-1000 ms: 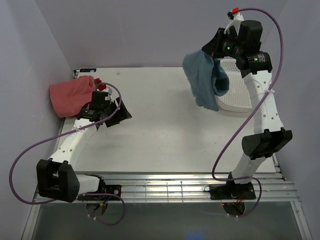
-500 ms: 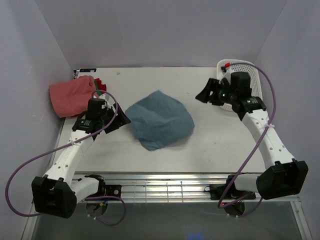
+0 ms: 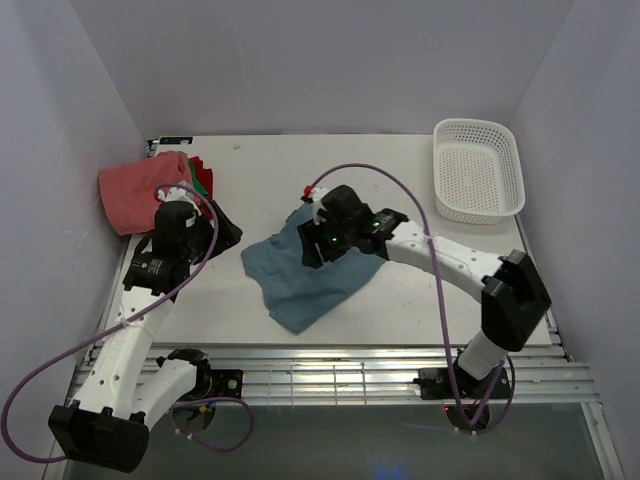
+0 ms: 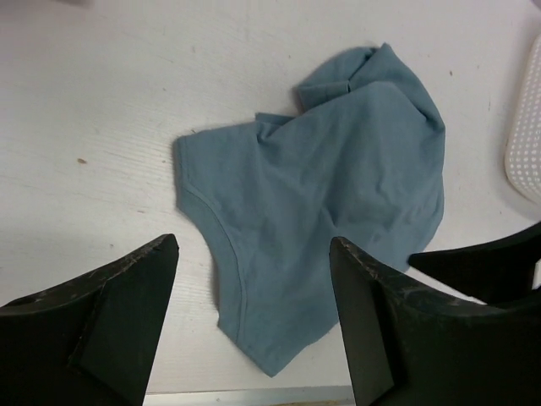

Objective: Fold and stack the t-shirts
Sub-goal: Move the tshirt to the center of the board, then flatten the tshirt out

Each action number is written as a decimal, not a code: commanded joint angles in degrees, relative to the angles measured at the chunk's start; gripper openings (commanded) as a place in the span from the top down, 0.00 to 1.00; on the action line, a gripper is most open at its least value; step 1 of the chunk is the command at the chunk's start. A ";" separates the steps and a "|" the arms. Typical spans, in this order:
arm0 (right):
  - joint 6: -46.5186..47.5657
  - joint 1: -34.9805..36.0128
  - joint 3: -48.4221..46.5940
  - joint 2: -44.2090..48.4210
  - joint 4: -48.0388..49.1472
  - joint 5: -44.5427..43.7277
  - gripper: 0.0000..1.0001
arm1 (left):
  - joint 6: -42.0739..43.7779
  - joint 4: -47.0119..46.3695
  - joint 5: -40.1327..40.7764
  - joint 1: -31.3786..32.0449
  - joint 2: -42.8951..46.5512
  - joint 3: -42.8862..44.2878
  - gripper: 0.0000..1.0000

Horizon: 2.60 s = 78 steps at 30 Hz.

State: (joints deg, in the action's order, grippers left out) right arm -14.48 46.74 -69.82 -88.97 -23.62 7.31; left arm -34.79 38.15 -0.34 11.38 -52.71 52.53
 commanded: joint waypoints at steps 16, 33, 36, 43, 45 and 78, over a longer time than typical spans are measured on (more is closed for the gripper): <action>0.94 12.23 -39.95 -41.72 -1.61 -4.41 0.33 | -4.24 10.36 14.84 0.14 11.57 4.60 0.16; -1.34 12.23 -51.73 -50.59 -1.96 -1.87 0.32 | -4.77 11.95 12.29 0.14 14.12 1.96 0.15; -1.78 12.50 -50.07 -51.56 -1.44 -1.07 0.32 | -4.41 12.12 12.64 0.05 14.21 2.40 0.15; -1.61 13.29 -47.52 -52.18 -1.17 -1.33 0.33 | -4.06 12.38 13.26 0.14 14.91 1.35 0.14; -1.08 13.55 -46.99 -52.10 -1.34 -1.68 0.38 | -4.15 12.39 13.17 0.05 15.18 1.17 0.14; -10.90 10.41 -12.48 21.44 -29.02 -35.96 0.92 | -6.79 -1.82 6.78 0.14 10.61 0.21 0.20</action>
State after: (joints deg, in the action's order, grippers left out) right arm -18.09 60.34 -94.17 -71.61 -45.17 -20.80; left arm -40.18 43.33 13.47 11.38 -41.60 55.51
